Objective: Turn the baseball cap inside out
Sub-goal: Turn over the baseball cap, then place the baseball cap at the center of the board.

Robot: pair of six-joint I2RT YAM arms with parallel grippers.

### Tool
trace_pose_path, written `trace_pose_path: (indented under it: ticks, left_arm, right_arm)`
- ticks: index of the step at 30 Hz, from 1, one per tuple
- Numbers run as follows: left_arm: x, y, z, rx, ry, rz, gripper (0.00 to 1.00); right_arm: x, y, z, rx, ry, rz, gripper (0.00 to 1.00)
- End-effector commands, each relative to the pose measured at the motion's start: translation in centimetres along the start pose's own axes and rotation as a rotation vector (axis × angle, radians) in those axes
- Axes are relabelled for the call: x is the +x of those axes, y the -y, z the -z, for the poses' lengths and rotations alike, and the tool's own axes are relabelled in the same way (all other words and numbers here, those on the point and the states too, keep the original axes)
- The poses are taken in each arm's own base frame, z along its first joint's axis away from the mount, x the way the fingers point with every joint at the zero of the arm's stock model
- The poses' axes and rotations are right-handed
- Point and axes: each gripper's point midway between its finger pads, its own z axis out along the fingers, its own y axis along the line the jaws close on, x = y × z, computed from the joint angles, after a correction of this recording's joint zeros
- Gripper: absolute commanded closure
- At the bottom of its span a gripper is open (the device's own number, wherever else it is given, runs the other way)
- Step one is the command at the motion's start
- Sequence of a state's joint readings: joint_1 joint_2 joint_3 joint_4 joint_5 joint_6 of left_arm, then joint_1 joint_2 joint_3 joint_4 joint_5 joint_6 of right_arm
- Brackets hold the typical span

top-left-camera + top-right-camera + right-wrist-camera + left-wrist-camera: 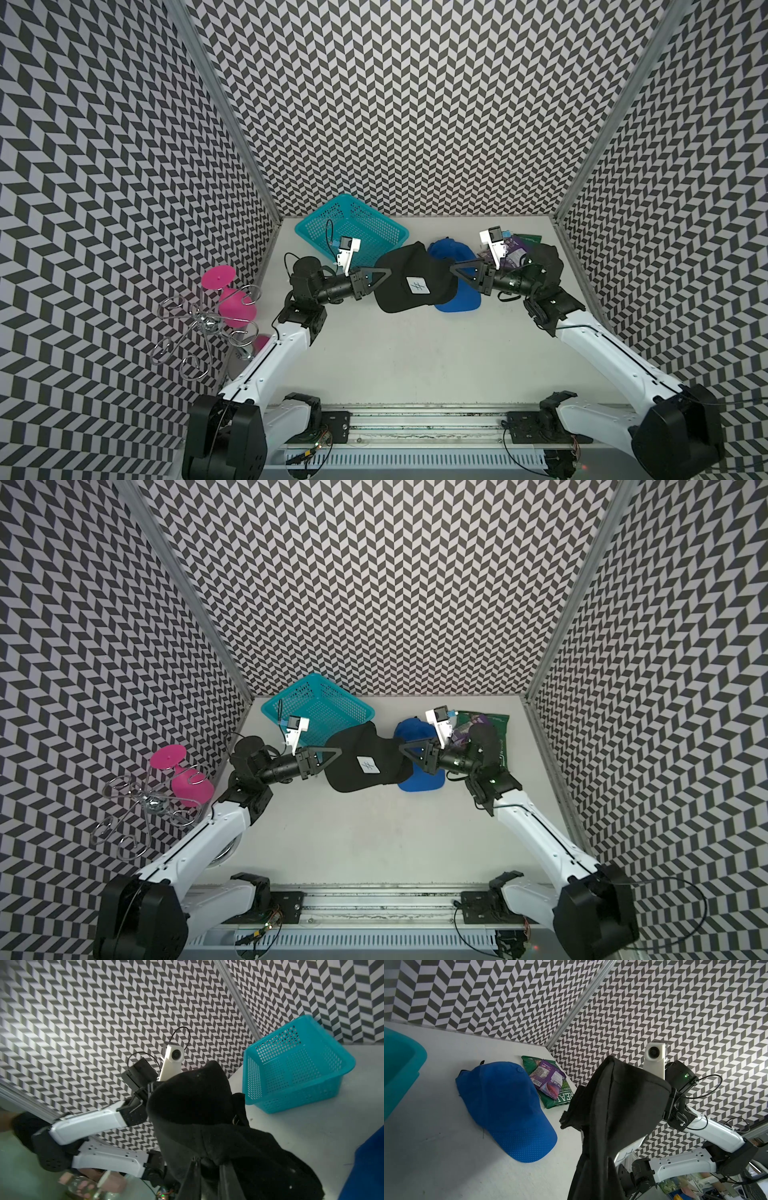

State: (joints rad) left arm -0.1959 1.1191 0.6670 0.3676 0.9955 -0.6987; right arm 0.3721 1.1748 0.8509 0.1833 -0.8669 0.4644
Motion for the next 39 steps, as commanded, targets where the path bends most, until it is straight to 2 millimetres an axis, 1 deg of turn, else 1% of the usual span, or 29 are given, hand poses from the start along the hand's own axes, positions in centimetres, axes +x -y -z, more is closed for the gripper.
trace_pose_path:
  ticks: [1,3,5,6,7,10,13,14,15,16,17,18,21,25,28,31,35,37,39]
  left_arm:
    - [1.3,-0.5,0.3,-0.021,-0.013,0.084,0.95]
    - [2.4,-1.2,0.6,-0.05,-0.033,0.13,0.91]
    - [3.9,-2.5,1.0,-0.112,-0.064,0.188,0.89]
    - [4.7,-3.1,1.3,-0.145,-0.081,0.215,0.84]
    - [5.7,-3.9,1.7,-0.189,-0.1,0.249,0.77]
    - [8.8,-6.6,3.4,-0.356,-0.147,0.34,0.58]
    - [12.0,-9.1,5.4,-0.517,-0.199,0.434,0.34]
    - [12.9,-9.9,6.1,-0.576,-0.215,0.456,0.21]
    - [13.7,-10.8,7.0,-0.652,-0.227,0.472,0.13]
    - [14.2,-11.7,8.1,-0.734,-0.238,0.471,0.07]
    - [14.4,-12.3,8.8,-0.793,-0.242,0.462,0.04]
    - [14.0,-12.7,9.5,-0.846,-0.226,0.457,0.0]
    - [11.9,-13.1,10.8,-0.943,-0.151,0.399,0.0]
    - [8.7,-12.5,12.5,-1.025,-0.028,0.299,0.0]
    - [7.0,-11.6,13.1,-1.032,0.034,0.23,0.0]
    - [6.1,-10.5,12.4,-0.967,0.069,0.175,0.0]
    - [6.0,-10.2,11.4,-0.896,0.079,0.161,0.01]
    - [6.0,-10.2,10.9,-0.872,0.076,0.156,0.01]
    - [5.9,-10.2,10.5,-0.85,0.071,0.149,0.01]
  right_arm:
    - [-0.6,-0.3,-1.0,0.015,-0.003,0.125,0.96]
    - [0.2,0.0,-1.8,0.026,-0.038,0.147,0.99]
    - [1.5,0.5,-3.0,0.051,-0.09,0.177,1.0]
    - [2.3,0.7,-3.5,0.066,-0.118,0.197,1.0]
    - [3.1,1.0,-4.2,0.079,-0.148,0.22,1.0]
    - [5.2,1.8,-5.9,0.107,-0.221,0.282,1.0]
    - [6.6,2.1,-7.8,0.102,-0.275,0.357,1.0]
    - [7.1,2.3,-8.4,0.097,-0.296,0.38,1.0]
    - [7.4,2.6,-9.0,0.101,-0.315,0.408,1.0]
    - [7.8,3.0,-9.7,0.111,-0.343,0.434,1.0]
    - [8.2,3.3,-10.3,0.118,-0.371,0.457,1.0]
    - [8.5,3.8,-10.9,0.131,-0.399,0.484,1.0]
    - [9.5,5.0,-12.3,0.17,-0.482,0.572,1.0]
    - [10.3,6.6,-13.9,0.236,-0.586,0.725,1.0]
    - [10.6,7.9,-14.5,0.278,-0.666,0.808,1.0]
    - [11.4,8.0,-14.8,0.225,-0.716,0.891,1.0]
    - [12.7,7.1,-15.0,0.148,-0.747,1.045,1.0]
    - [12.8,7.3,-15.1,0.156,-0.746,1.103,1.0]
    - [12.4,7.7,-15.4,0.182,-0.733,1.131,1.0]
